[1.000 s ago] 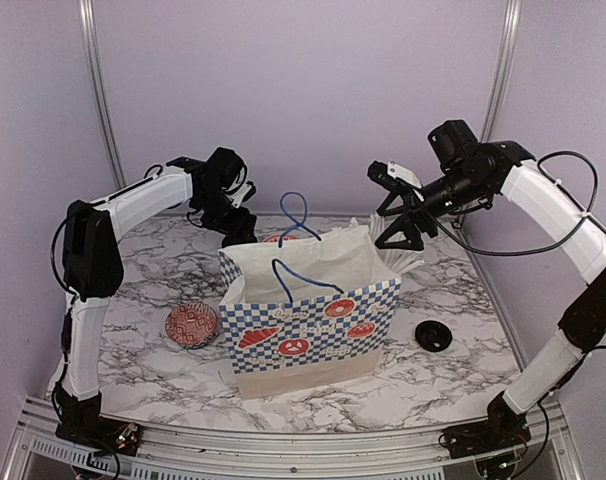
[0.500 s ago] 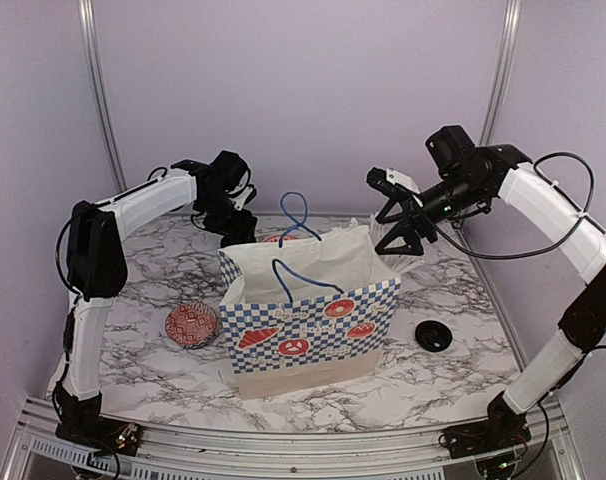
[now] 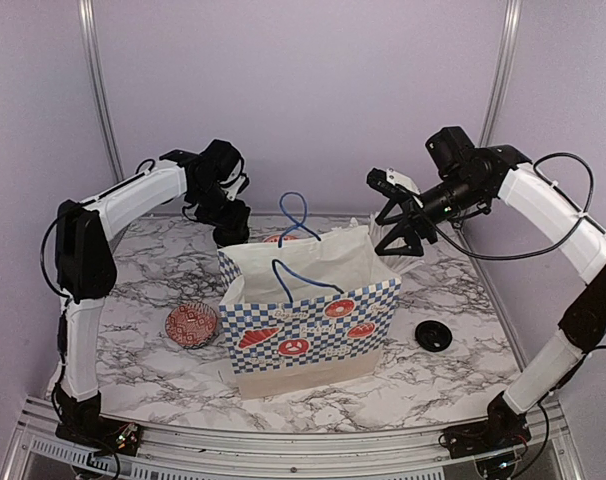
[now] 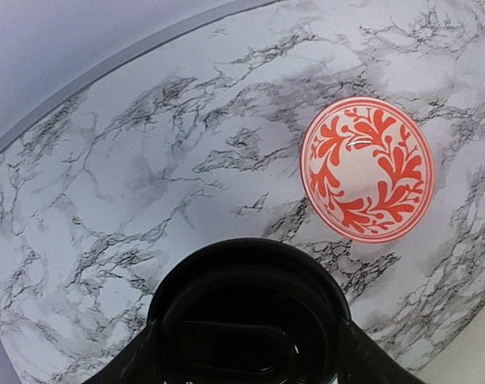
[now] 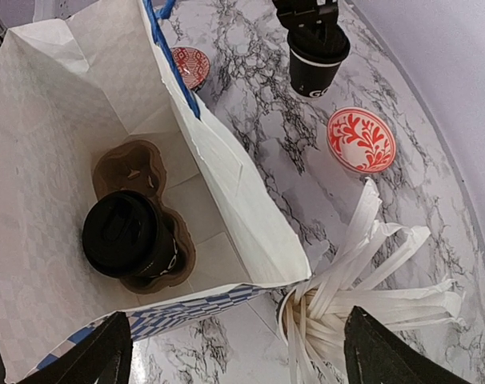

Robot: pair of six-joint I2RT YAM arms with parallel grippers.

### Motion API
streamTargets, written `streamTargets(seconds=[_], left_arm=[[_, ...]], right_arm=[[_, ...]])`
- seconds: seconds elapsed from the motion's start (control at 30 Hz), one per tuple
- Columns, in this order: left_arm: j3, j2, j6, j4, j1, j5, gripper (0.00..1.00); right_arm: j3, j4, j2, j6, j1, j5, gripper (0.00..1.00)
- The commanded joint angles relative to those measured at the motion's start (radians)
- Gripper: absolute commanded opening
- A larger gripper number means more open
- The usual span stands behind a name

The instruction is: Pack the takeout coffee

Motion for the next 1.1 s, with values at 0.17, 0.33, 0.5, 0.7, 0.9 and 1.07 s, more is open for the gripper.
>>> streamTargets(seconds=[0.17, 0.33, 0.5, 0.7, 0.9, 1.07], left_arm=[[-0.171, -0.449, 0.007, -0.053, -0.002, -0.045, 0.54], [-0.391, -0.680, -0.013, -0.067, -0.005, 0.003, 0.54], [-0.610, -0.869, -0.072, -0.084, -0.042, 0.089, 0.55], [-0.767, -0.951, -0.129, -0.132, -0.127, 0.094, 0.55], [-0.911, -1.000, -0.231, -0.111, -0.199, 0.077, 0.55], [-1.013, -1.013, -0.301, -0.050, -0.239, 0.090, 0.56]], right_arm=[[0.001, -0.004, -0.059, -0.006, -0.006, -0.017, 0.89], [0.011, -0.006, -0.064, -0.006, -0.006, -0.024, 0.89], [0.017, -0.006, -0.063, -0.008, -0.006, -0.036, 0.89], [0.044, -0.017, -0.039, -0.010, -0.005, -0.063, 0.89], [0.051, -0.021, -0.026, -0.013, -0.004, -0.073, 0.89], [0.058, -0.022, -0.014, -0.018, -0.003, -0.079, 0.89]])
